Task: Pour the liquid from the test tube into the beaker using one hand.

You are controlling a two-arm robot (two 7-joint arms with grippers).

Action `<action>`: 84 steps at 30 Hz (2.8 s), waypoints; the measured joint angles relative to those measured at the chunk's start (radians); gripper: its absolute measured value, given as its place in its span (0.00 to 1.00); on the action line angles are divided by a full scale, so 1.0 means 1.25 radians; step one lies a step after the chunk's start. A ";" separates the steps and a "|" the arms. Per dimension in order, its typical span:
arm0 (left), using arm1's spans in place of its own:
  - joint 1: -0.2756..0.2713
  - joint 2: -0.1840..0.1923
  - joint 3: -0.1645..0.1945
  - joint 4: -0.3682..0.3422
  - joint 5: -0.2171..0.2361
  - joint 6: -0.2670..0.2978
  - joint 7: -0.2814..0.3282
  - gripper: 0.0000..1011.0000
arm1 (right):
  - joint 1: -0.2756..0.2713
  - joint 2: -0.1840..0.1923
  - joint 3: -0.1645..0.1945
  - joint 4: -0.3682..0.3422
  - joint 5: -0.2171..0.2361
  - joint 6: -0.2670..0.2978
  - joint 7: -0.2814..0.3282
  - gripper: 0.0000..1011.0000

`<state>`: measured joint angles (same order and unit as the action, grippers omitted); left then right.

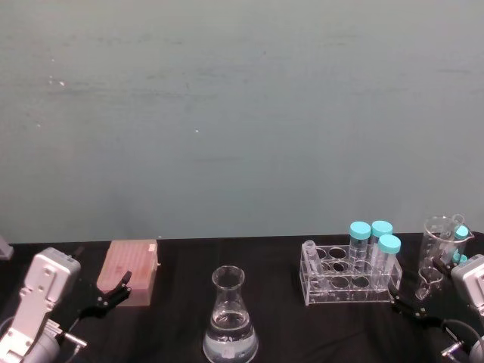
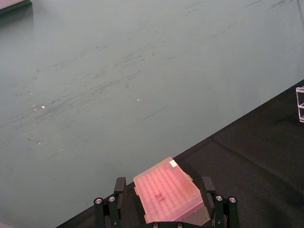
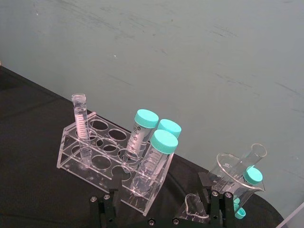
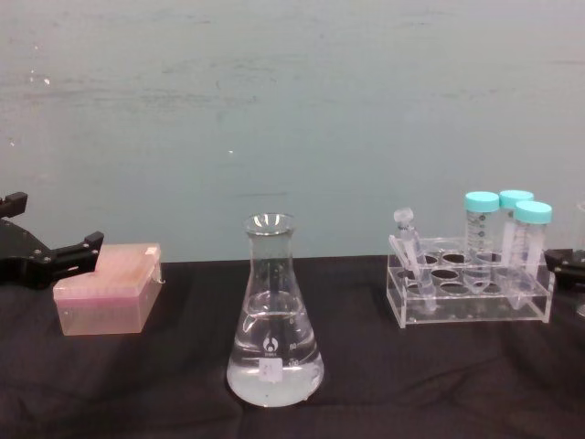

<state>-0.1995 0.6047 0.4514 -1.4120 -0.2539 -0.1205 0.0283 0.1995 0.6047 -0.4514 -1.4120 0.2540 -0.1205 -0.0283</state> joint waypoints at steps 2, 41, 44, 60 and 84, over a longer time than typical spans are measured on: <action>0.000 0.000 0.000 0.000 0.000 0.000 0.000 0.99 | 0.000 0.000 0.000 0.000 0.000 0.000 0.000 0.99; 0.000 0.000 0.000 0.000 0.000 0.000 0.000 0.99 | 0.050 -0.028 0.008 0.015 -0.008 0.011 0.068 0.99; 0.000 0.000 0.000 0.000 0.000 0.000 0.000 0.99 | 0.061 -0.036 0.006 0.017 -0.017 0.008 0.082 0.99; 0.000 0.000 0.000 0.000 0.000 0.000 0.000 0.99 | 0.124 -0.073 -0.006 0.058 -0.037 0.017 0.187 0.99; 0.000 0.000 0.000 0.000 0.000 0.000 0.000 0.99 | 0.220 -0.144 -0.008 0.178 -0.029 0.058 0.344 0.99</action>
<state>-0.1995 0.6047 0.4514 -1.4120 -0.2539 -0.1205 0.0283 0.4750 0.4250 -0.4614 -1.1900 0.2173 -0.0478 0.4011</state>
